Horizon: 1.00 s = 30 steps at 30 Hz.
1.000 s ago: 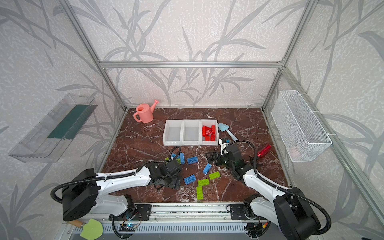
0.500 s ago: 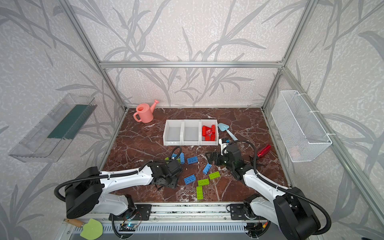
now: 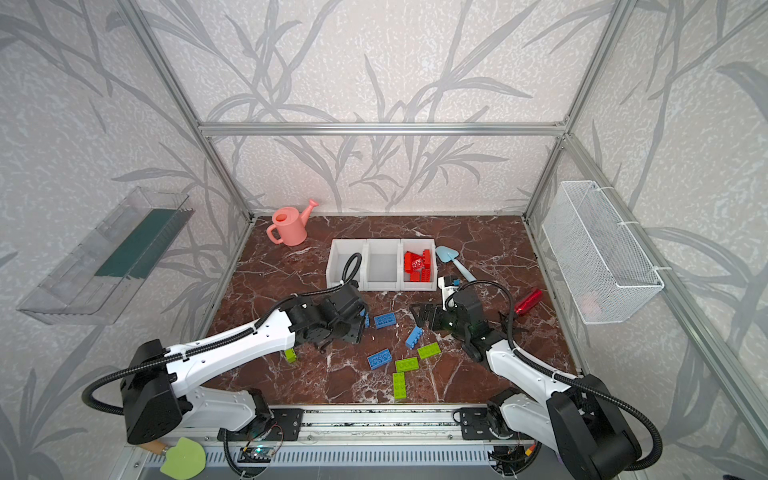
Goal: Sort the legos into containers by color
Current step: 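Carry the blue brick over the middle compartment and release it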
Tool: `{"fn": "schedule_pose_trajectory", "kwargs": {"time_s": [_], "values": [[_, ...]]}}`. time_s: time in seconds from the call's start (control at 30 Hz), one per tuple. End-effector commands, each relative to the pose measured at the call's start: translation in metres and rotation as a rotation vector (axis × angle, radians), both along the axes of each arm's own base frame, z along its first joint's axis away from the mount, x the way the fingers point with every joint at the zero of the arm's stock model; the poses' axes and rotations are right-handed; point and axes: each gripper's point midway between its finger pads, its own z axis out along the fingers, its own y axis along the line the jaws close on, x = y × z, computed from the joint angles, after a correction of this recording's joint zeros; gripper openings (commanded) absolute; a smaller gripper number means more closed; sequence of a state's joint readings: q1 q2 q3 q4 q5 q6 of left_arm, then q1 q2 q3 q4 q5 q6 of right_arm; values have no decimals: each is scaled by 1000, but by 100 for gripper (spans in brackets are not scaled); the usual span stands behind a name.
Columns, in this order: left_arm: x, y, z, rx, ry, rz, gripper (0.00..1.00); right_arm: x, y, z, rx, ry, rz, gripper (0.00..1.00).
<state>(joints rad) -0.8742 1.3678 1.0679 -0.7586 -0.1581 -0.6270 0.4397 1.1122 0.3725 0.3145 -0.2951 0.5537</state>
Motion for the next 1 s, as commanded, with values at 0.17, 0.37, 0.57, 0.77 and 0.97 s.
{"fn": "schedule_pose_trajectory", "kwargs": {"time_s": [0.17, 0.37, 0.57, 0.77, 0.97], "values": [[65, -4, 43, -12, -70, 13, 51, 0, -4, 7, 14, -50, -27, 99], [115, -32, 57, -26, -92, -18, 51, 2, -6, 3, 4, -32, -41, 99], [166, -58, 41, -53, -46, -29, 50, 2, -7, 2, -10, -34, -45, 99], [207, -79, 17, -58, -5, -33, 50, 0, -4, 2, -15, -10, -23, 99], [229, -89, -3, -43, 21, -32, 51, -1, -2, 6, -3, 3, -13, 99]]}}
